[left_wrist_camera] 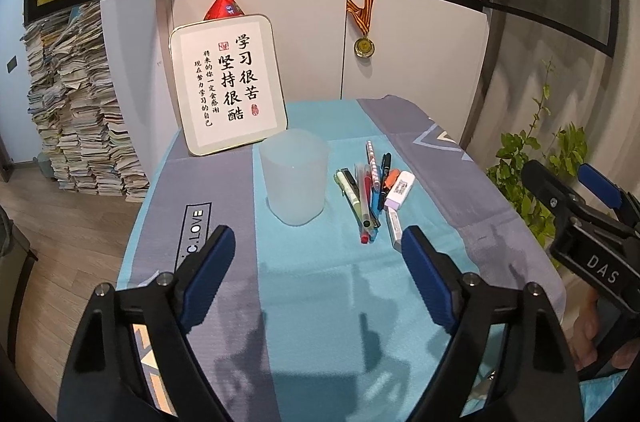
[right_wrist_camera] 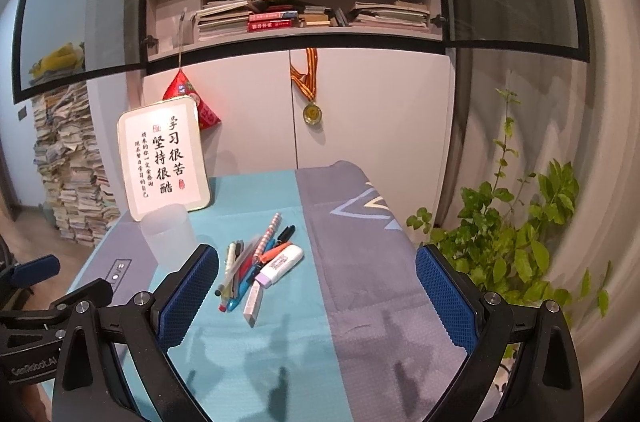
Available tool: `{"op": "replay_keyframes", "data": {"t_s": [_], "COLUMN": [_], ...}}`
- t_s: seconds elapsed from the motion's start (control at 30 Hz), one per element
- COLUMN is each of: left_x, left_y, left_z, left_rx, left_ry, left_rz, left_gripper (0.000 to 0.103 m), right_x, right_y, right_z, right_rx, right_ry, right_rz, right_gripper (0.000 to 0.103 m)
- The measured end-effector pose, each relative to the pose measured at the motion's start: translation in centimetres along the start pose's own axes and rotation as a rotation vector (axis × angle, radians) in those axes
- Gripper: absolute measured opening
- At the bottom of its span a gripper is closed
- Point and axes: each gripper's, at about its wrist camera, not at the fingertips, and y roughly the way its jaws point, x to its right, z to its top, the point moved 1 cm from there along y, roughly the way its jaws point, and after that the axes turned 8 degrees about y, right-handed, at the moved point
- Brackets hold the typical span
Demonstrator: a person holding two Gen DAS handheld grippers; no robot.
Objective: Organize stationery
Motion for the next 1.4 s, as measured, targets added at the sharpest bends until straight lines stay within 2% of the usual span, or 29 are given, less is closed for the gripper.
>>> {"op": "replay_keyframes", "data": {"t_s": [0.27,0.47,0.63,0.77,0.93,0.97,1.03,1.13,1.4], "left_x": [0.2,0.8,1.0,1.6,2.5,2.7,2.9,3.1,3.9], "left_y": [1.0,2.3,4.0,5.8,8.3,8.8,10.0,11.5,15.5], "left_z": [-0.3,-0.5,-0.6,-0.8,-0.6,-0.6,-0.3,0.1,1.6], "left_rx": [-0.028,-0.061,-0.092,-0.127,-0.164,-0.170,-0.183,-0.204,-0.262], "left_ry": [0.001,0.013,0.012,0.011,0.018,0.019,0.016,0.012,-0.003], "left_rz": [-0.032,-0.061,-0.110,-0.155,-0.190,-0.196,-0.209,-0.221,-0.232], "left_gripper": [0.072,0.059,0.043,0.041,0.035,0.035,0.035,0.035,0.035], "right_x": [0.3,0.6,0.7,0.5,0.0,0.1,0.1,0.2,0.9], "right_y": [0.6,1.7,2.7,4.0,6.0,6.4,7.5,9.2,11.6], "right_z": [-0.1,-0.4,-0.5,-0.8,-1.5,-1.6,-2.0,-2.6,-3.2], "right_rx": [-0.015,-0.044,-0.068,-0.096,-0.163,-0.180,-0.229,-0.295,-0.332], "right_ry": [0.007,0.009,0.008,-0.008,-0.038,-0.038,-0.030,-0.019,0.000], "right_rz": [-0.005,-0.011,-0.006,0.008,0.061,0.073,0.105,0.135,0.118], "right_gripper": [0.099,0.099,0.099,0.099,0.064,0.061,0.048,0.042,0.042]}}
